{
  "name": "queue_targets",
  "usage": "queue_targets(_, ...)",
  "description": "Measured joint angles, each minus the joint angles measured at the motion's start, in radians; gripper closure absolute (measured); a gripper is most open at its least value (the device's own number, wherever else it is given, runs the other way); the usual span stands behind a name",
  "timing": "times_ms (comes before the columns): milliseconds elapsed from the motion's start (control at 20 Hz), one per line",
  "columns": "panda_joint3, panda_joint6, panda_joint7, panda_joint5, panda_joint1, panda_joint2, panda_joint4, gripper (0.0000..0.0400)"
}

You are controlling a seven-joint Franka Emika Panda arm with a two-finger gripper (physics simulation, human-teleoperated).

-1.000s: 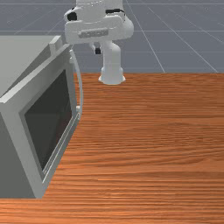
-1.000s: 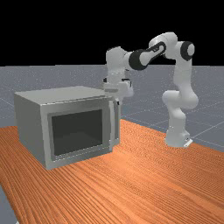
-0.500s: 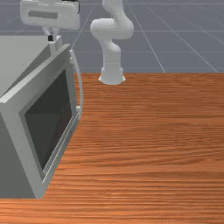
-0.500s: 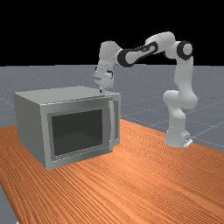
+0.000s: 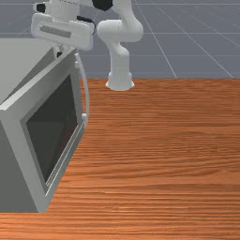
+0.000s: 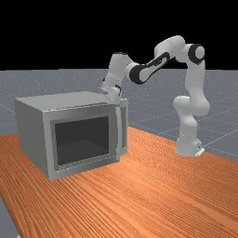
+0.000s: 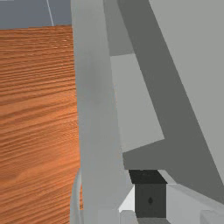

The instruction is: Open the microwave

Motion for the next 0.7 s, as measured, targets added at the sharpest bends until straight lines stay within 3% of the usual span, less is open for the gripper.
queue_targets(300,0.092,0.015,0.051,0.004,-0.035,-0.015,-0.022,0.0400)
queue_targets(550,0.208,0.021,0.112,0.010,-0.038,-0.004,-0.015,0.0400)
queue_targets(700,0.266,0.025,0.130,0.047,-0.059,0.011,0.000,0.0400)
